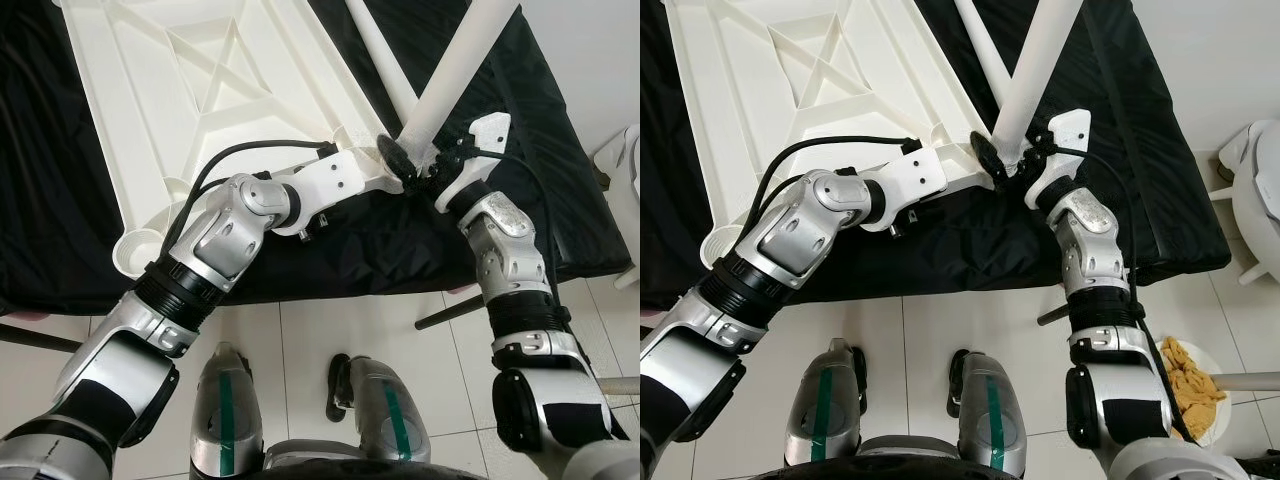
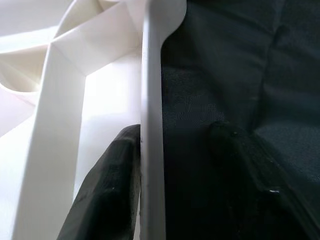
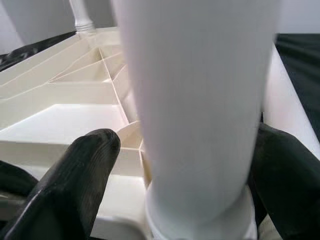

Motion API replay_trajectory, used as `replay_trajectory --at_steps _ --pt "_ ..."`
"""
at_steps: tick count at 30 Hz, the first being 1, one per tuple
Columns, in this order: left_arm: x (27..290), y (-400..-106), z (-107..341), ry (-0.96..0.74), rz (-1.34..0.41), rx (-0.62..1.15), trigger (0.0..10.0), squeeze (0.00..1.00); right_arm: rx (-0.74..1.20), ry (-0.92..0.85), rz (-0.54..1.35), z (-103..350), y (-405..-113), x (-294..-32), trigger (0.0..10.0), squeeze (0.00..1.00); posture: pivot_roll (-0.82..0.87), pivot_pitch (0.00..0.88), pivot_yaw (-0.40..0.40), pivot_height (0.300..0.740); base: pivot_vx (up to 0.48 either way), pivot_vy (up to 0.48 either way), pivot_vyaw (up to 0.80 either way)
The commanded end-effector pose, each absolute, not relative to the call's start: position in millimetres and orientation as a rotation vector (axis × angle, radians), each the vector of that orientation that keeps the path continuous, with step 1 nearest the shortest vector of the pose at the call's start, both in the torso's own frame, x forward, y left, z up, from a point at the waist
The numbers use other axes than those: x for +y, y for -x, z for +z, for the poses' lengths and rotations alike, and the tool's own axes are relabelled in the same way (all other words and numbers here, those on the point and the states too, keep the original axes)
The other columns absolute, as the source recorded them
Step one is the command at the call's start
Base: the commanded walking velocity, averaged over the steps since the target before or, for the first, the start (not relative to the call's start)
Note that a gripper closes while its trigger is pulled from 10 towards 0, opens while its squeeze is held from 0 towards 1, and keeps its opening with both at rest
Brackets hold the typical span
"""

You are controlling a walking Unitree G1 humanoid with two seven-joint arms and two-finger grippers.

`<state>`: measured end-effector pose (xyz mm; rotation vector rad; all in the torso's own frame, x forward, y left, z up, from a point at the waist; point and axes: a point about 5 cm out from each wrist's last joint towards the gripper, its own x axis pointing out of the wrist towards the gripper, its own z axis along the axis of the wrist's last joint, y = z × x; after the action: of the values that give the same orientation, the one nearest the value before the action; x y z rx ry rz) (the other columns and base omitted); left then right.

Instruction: Building children table

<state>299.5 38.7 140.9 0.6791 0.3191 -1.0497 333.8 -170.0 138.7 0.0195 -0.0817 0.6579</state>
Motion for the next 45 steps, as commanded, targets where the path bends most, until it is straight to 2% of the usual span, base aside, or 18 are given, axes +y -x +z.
replay_trajectory --at_steps 1,10,12,26,27,45 --pt "37 -298 138 -0.692 -1.056 0.330 10.0 0.00 -0.070 -0.025 0.683 137 -335 -172 10.0 0.00 0.02 0.029 -0.060 0.740 0.000 0.000 0.00" --pt "37 -298 139 -0.698 -1.058 0.324 10.0 0.00 -0.060 0.019 0.714 143 -350 -178 10.0 0.00 0.03 0.019 -0.059 0.740 0.000 0.000 0.00" --pt "37 -298 140 -0.697 -1.057 0.323 10.0 0.00 -0.046 0.011 0.721 143 -353 -181 0.0 0.00 0.03 0.022 -0.063 0.740 0.000 0.000 0.00" --pt "38 -299 140 -0.693 -1.052 0.325 10.0 0.00 -0.025 0.026 0.756 136 -350 -186 0.0 0.00 0.02 0.029 -0.058 0.740 0.000 0.000 0.00" --pt "38 -299 140 -0.693 -1.052 0.325 10.0 0.00 -0.025 0.027 0.755 135 -350 -186 10.0 0.00 0.02 0.029 -0.057 0.740 0.000 0.000 0.00" --pt "38 -298 139 -0.693 -1.060 0.329 10.0 0.00 -0.123 -0.034 0.637 134 -345 -171 10.0 0.00 0.02 0.034 -0.060 0.740 0.000 0.000 0.00"
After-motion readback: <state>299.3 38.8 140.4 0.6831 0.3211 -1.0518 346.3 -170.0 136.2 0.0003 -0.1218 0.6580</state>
